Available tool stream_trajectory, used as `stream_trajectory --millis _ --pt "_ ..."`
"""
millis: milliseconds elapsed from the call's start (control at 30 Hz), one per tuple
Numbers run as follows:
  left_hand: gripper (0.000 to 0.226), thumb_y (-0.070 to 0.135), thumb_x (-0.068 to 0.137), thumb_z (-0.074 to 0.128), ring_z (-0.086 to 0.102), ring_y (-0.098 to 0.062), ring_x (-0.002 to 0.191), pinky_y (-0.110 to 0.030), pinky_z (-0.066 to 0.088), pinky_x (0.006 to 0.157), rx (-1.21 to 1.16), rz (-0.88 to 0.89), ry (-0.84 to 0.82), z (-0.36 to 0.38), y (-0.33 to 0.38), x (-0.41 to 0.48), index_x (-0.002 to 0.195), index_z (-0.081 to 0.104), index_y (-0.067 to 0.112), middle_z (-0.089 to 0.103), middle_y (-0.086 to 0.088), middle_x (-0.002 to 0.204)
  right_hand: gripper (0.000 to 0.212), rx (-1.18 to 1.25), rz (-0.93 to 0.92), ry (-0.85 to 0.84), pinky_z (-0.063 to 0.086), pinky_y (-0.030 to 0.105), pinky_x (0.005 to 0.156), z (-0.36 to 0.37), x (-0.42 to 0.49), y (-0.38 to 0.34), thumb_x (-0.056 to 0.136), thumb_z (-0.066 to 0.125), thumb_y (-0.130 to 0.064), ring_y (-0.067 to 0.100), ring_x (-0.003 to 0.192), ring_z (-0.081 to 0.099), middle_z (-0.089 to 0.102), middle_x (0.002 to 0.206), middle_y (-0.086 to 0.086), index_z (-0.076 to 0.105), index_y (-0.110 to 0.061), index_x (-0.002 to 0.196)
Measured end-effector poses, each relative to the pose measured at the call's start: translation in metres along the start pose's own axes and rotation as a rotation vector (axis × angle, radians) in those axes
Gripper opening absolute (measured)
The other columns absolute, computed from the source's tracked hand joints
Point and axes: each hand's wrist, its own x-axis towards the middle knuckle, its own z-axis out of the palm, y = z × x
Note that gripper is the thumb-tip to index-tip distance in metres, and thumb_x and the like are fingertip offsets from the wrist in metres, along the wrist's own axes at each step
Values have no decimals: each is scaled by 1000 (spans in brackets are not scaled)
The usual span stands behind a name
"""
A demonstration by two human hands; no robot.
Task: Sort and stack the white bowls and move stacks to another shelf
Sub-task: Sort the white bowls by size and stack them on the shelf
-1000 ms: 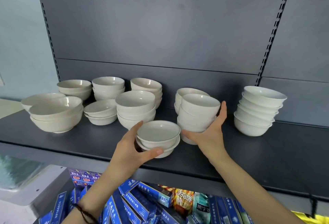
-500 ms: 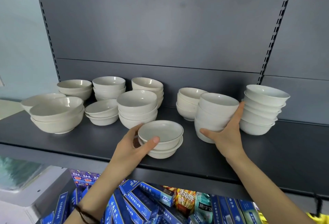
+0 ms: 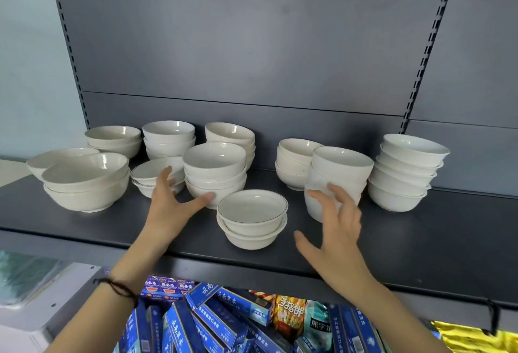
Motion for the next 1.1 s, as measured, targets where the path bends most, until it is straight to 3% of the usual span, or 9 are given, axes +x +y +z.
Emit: stream_trajectory --millis 100,333,400,500,600,700,833,967,1100 --pt "94 14 72 84 53 -20 124 -27 40 95 -76 25 -73 6 3 5 148 29 21 45 -3 146 75 122 11 -192 22 39 119 0 4 -5 85 72 -31 2 137 12 15 146 -18 24 -51 140" --pt "84 15 67 88 59 -18 103 -28 44 87 -56 51 -48 10 10 2 137 40 15 52 -4 136 75 311 12 -459 20 20 115 4 11 -18 81 77 -37 -5 143 12 9 152 -27 26 -66 128" --pt "85 16 67 88 59 -18 103 -28 45 88 -51 63 -50 10 11 2 136 40 14 53 -4 135 65 408 63 -500 31 23 115 4 14 -19 77 80 -38 -1 141 28 27 152 -18 39 -62 121" --pt "83 16 68 87 59 -18 108 -24 44 88 -56 73 -49 10 12 0 136 40 15 52 2 128 46 599 151 -492 52 27 99 5 17 -20 75 84 -23 7 118 60 61 126 -11 53 -42 103" --pt "77 19 74 83 62 -10 97 -11 43 76 -57 85 -74 10 11 -3 137 40 17 50 6 123 41 651 162 -444 55 23 90 4 16 -19 73 86 -14 8 109 66 69 113 -10 55 -32 94" --pt "52 22 85 73 57 6 88 -6 45 66 -89 109 -95 13 14 -7 128 45 23 53 9 118 41 671 167 -416 55 23 88 0 15 -19 69 88 -9 7 107 67 70 109 -13 58 -26 92" --pt "23 30 95 58 62 -11 109 -22 54 82 -279 50 -180 18 19 -10 116 49 27 58 0 124 41 691 152 -403 56 24 87 -1 12 -19 67 88 -7 11 105 68 71 107 -9 60 -29 86" --pt "37 44 97 49 64 -14 113 -26 52 88 -247 12 -352 13 17 -8 129 50 25 63 3 126 43 713 148 -415 56 27 89 3 11 -24 65 89 -6 14 104 70 73 107 -3 60 -31 84" --pt "53 69 88 41 54 -3 125 -29 41 104 -181 19 -671 -9 8 -8 133 50 44 56 17 137 43 728 150 -414 57 27 90 17 14 -35 64 90 -5 13 105 69 73 108 -1 62 -29 86"
